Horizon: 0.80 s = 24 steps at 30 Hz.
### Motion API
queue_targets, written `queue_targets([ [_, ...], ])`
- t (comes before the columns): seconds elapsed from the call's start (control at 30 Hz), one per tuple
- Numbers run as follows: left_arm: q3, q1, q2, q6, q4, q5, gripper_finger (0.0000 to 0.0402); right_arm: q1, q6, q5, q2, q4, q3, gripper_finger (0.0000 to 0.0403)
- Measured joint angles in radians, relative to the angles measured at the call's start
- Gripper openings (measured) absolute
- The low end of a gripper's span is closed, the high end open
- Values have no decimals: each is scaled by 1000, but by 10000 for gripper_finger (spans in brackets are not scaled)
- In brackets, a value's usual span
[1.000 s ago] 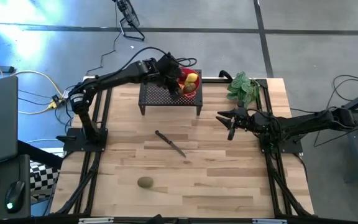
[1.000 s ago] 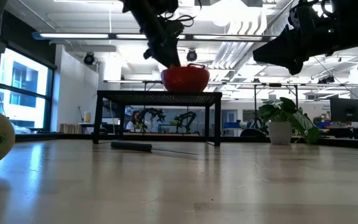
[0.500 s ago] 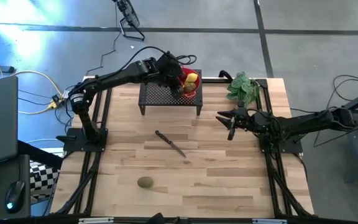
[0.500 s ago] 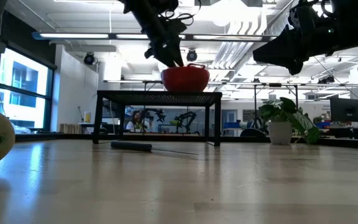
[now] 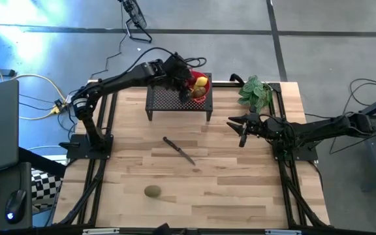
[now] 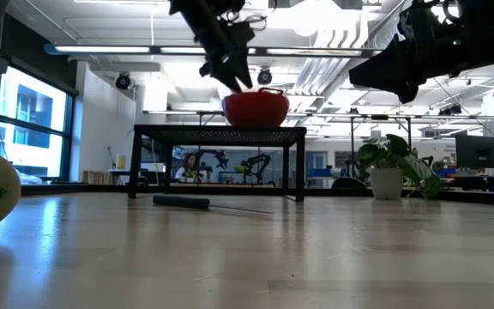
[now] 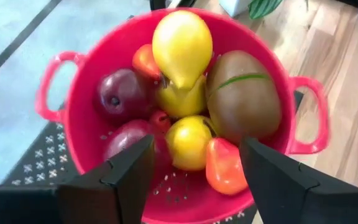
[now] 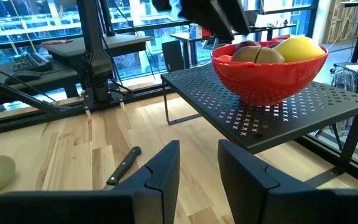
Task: Pick & Place Fruit
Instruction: Put the kiwi into the colander on the shelf
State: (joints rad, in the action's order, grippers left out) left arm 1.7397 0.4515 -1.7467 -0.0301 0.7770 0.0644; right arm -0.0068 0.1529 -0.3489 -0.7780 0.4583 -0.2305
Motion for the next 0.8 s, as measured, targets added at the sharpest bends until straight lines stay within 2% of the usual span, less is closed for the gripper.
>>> queue_targets([
  [0.17,83,0,4,38,46,-7,228,0,0,0,0,0,0,103],
  [0.33,141,-9,5,83,93,-9,196,0,0,0,0,0,0,103],
  [0.63,144,-117,17,181,265,-4,85,0,3,0,0,0,0,103],
  [0.8,143,-205,17,220,451,98,18,0,56,0,0,0,0,103],
])
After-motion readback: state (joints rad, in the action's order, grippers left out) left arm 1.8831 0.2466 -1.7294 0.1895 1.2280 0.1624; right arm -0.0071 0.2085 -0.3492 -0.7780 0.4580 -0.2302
